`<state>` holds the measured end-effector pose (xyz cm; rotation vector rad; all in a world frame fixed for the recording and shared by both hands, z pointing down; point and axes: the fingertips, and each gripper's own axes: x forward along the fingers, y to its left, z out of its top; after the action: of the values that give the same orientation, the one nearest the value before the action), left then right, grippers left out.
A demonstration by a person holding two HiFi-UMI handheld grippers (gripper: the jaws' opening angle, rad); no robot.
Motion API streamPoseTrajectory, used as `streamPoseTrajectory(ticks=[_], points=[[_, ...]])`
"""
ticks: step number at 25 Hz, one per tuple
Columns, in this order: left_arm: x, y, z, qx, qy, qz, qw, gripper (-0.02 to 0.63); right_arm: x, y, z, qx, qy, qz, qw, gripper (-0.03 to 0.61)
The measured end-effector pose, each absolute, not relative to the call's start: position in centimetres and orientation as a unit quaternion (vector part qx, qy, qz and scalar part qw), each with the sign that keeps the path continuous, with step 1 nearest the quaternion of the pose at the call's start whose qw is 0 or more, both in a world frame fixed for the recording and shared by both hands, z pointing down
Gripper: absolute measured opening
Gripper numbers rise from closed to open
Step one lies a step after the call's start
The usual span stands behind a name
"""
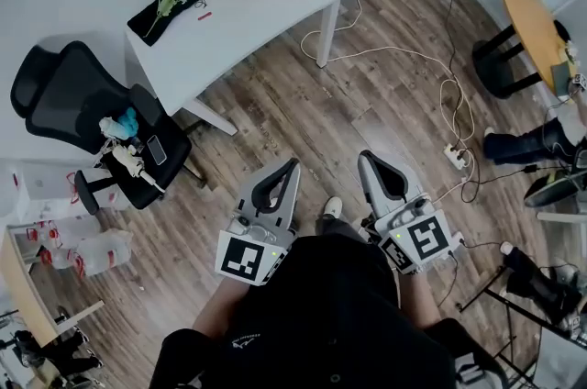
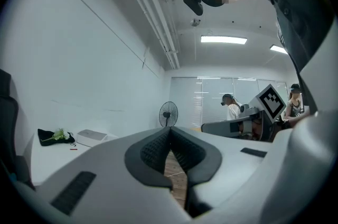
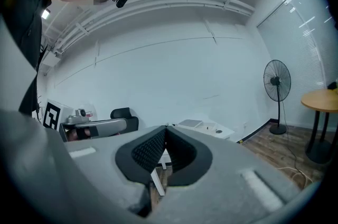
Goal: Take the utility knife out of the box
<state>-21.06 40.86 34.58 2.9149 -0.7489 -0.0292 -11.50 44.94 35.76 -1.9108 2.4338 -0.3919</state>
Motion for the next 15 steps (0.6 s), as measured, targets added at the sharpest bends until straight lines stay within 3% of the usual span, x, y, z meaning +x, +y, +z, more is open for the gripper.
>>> streamPoseTrajectory(ticks=[15], points=[[-15.8, 43.6, 35.2, 0.945, -0.324, -0.013, 0.051, 0.006, -3.2, 48.9, 36.6, -0.61, 0.782, -0.125, 0.022, 0.003]])
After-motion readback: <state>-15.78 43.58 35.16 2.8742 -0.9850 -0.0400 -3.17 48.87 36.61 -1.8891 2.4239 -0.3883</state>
